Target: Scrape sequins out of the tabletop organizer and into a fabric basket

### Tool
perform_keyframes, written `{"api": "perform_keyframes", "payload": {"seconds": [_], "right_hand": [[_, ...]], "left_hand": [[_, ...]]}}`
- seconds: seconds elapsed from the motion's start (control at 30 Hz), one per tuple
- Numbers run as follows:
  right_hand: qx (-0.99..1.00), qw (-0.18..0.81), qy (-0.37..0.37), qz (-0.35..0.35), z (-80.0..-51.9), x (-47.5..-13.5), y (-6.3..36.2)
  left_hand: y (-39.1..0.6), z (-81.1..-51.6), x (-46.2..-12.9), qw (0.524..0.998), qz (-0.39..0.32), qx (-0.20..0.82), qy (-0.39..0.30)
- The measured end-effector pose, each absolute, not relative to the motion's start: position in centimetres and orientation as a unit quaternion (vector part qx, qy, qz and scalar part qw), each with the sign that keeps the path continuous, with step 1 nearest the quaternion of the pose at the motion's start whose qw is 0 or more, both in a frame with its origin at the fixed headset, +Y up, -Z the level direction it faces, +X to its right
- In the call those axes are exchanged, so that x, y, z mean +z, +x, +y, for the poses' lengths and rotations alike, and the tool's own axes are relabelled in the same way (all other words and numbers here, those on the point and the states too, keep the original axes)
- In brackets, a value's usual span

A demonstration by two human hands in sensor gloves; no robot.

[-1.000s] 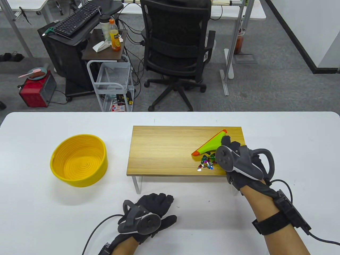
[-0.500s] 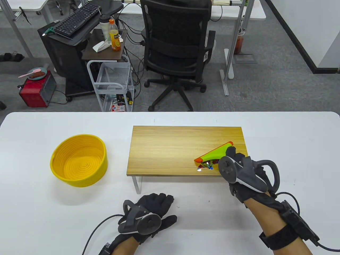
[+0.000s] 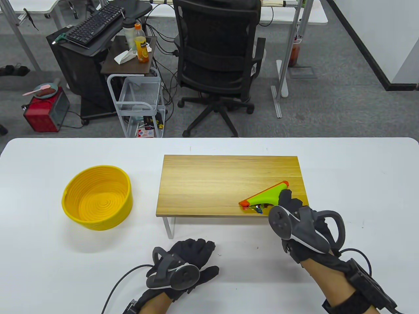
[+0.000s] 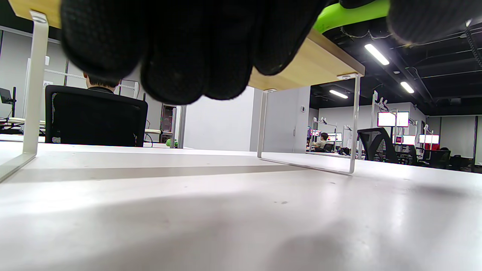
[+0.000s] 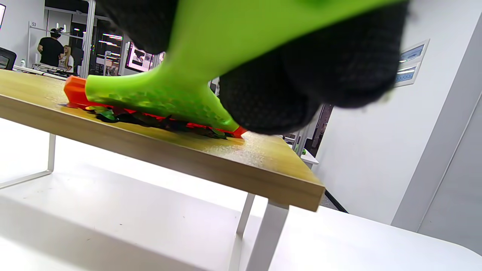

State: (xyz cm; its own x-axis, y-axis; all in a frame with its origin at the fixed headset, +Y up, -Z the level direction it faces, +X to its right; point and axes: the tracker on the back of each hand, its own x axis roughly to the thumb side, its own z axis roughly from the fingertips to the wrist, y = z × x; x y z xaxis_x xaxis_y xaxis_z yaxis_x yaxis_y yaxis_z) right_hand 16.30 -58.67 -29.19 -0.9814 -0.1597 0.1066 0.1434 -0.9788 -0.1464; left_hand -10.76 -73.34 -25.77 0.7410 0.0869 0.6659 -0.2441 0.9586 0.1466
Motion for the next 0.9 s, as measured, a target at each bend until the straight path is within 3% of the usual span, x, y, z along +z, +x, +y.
{"api": "perform_keyframes", "payload": {"seconds": [0.33,0.63,0.9], "right_hand": [[-0.993,0.053,-0.061,0.090,-59.2,-28.4,17.0],[-0.976,-0.062,-0.069,0.198,-61.5,-26.8,19.7],[-0.956,-0.137,-0.079,0.249,-63.7,-25.1,21.8]], "left_hand": [[-10.7,-73.4,-25.7,0.927,-0.348,0.085,0.111],[-10.6,-73.4,-25.7,0.928,-0.347,0.084,0.110],[-10.4,-73.3,-25.6,0.927,-0.348,0.079,0.113]]}}
